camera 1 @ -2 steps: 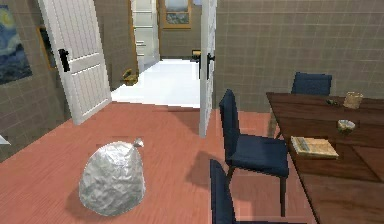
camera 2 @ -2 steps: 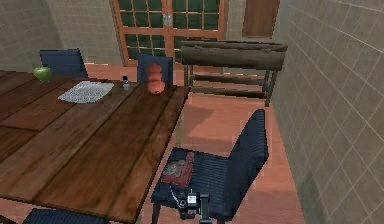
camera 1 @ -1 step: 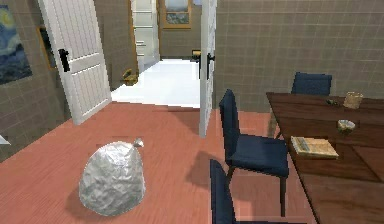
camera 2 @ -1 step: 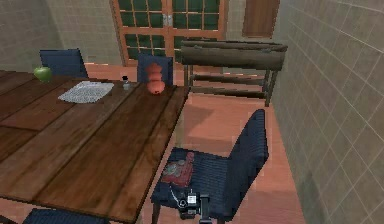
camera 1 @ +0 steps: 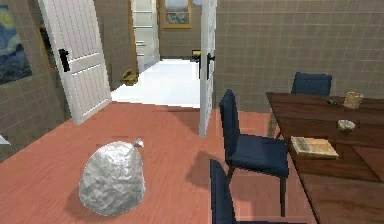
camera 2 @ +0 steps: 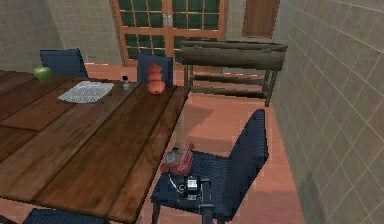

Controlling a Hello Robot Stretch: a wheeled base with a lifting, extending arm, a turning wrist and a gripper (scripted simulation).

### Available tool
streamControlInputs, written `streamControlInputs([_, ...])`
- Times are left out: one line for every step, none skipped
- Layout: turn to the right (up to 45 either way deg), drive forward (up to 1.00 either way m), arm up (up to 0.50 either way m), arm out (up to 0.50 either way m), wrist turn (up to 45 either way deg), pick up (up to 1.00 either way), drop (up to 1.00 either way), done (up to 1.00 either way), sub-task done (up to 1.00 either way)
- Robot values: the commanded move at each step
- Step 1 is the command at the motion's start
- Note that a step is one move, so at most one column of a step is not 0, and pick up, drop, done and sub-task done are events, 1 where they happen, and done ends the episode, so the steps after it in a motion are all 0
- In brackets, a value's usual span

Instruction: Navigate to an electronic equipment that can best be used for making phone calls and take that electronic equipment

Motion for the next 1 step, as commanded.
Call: streamControlInputs([0.0,0.00,0.00,0.00,0.0,0.00,0.00,1.00,0.00])
